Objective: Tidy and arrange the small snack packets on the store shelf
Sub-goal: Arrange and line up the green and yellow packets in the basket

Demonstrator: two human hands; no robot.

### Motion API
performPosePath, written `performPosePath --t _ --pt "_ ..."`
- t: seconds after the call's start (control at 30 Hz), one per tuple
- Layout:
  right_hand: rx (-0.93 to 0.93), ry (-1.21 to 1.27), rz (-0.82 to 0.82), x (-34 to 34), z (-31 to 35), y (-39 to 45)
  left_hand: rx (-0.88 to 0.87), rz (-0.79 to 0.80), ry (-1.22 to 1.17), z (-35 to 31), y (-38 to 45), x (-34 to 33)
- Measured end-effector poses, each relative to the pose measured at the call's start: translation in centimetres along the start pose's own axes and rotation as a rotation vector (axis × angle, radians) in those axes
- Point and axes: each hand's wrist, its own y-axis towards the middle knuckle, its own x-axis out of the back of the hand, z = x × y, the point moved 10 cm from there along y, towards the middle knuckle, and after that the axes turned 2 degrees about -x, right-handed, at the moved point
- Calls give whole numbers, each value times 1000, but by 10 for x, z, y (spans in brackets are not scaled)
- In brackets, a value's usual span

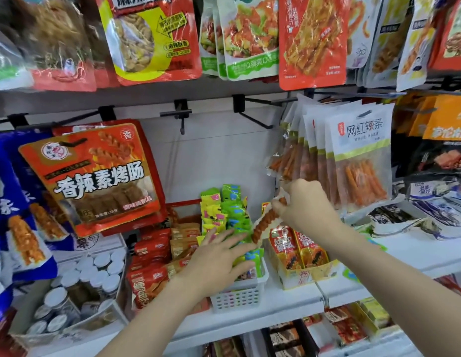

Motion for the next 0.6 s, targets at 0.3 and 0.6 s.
performPosePath --t 0.3,0.6 --pt "-97 -192 339 -95 1 5 20 -36 -40 -3 -4 3" --pt "-214 58 305 -97 -43 -8 1 -221 -163 -1 -22 14"
